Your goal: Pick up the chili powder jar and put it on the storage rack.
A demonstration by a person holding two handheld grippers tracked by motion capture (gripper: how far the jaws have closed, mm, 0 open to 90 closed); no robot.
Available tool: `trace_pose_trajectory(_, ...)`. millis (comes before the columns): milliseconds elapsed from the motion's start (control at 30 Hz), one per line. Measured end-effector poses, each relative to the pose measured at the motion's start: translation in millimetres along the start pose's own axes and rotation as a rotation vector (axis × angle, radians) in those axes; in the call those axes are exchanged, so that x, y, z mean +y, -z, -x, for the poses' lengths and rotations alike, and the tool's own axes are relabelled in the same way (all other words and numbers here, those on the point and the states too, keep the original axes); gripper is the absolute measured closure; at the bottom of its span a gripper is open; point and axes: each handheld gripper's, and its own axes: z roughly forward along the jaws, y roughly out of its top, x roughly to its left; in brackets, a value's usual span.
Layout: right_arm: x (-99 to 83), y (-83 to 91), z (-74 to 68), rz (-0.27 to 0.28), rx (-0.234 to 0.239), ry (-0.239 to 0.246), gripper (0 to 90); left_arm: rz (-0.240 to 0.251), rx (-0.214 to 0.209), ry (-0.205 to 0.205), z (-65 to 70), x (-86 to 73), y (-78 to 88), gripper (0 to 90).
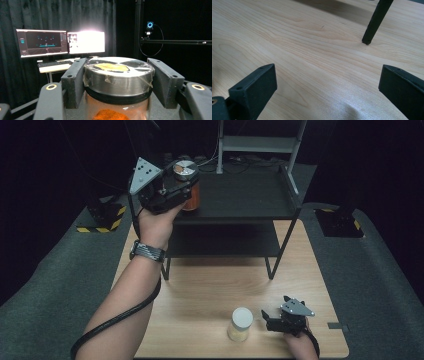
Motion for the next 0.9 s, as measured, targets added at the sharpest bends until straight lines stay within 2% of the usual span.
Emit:
trace_pose_trajectory(467,0.2,0.0,0.2,-0.001,0.005,0.004,1.2,-0.028,0.009,0.007,3.6,-4.3,-21.0,34.7)
trace_pose_trajectory(900,0.0,0.1,0.3,0.0,0.006,0.006,1.2,-0.047,0.017,0.023,4.3,-8.2,-26.8,34.7)
